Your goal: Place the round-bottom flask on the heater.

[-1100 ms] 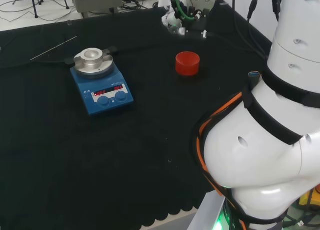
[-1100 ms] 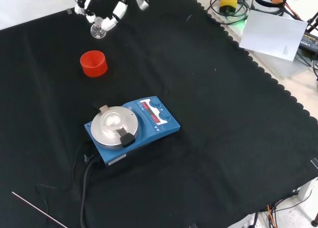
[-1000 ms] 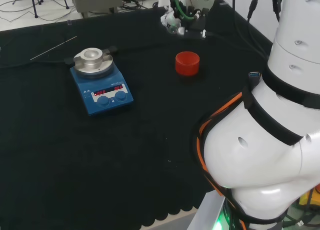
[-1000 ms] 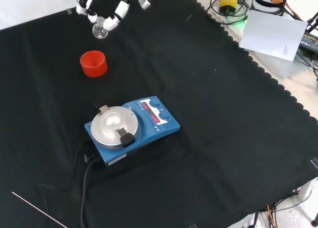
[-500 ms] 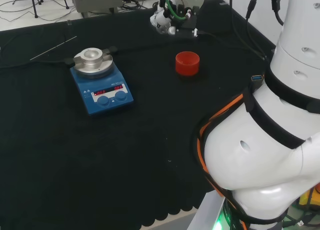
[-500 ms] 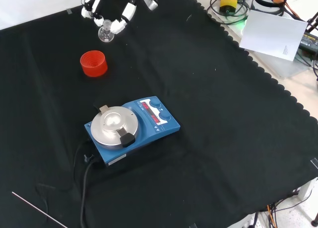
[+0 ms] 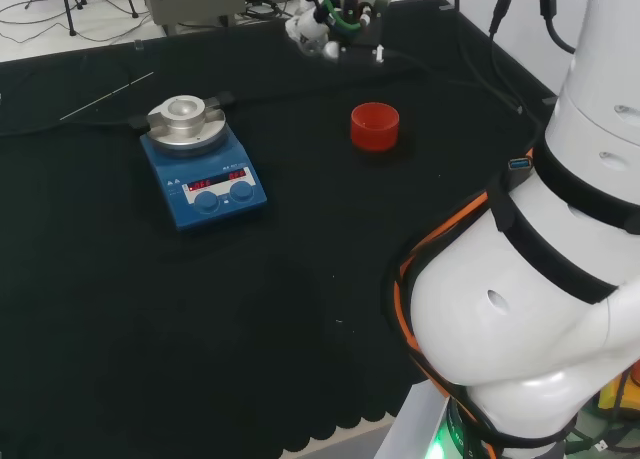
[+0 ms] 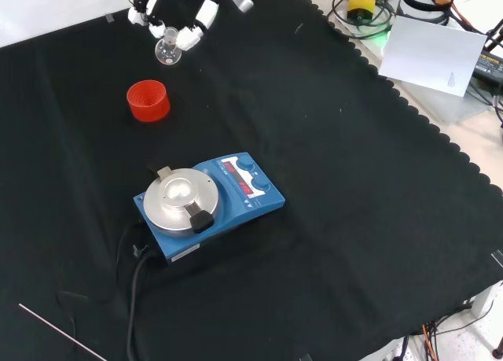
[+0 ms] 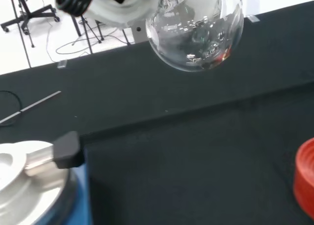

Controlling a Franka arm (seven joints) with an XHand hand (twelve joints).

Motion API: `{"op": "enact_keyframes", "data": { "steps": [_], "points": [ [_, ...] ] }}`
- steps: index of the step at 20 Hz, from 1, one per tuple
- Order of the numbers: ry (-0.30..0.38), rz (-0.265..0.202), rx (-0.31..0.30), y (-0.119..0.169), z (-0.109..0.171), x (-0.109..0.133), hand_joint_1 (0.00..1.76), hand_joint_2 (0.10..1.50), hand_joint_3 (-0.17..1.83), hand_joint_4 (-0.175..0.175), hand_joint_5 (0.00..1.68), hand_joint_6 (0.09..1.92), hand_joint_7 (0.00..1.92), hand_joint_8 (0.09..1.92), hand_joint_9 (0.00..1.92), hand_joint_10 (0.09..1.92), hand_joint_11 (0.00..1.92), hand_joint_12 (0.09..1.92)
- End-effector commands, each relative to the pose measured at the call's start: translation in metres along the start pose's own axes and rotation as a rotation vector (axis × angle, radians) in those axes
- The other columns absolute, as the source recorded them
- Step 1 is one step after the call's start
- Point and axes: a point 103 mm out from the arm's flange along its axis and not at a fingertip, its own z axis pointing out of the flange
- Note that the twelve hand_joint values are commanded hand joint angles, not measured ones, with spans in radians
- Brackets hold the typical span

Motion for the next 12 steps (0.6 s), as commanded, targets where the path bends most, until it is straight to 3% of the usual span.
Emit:
{"op": "enact_keyframes", "data": {
  "steps": [1,12],
  "points": [
    [-0.006,-0.114,0.065,-0.01,0.026,0.089,1.09,0.8,0.48,0.175,1.15,0.81,0.49,0.64,0.69,0.59,0.32,1.3],
    [0.015,-0.196,0.113,-0.002,0.044,0.14,1.09,0.79,0.49,0.175,1.16,0.81,0.49,0.64,0.69,0.59,0.33,1.29]
  ]
}}
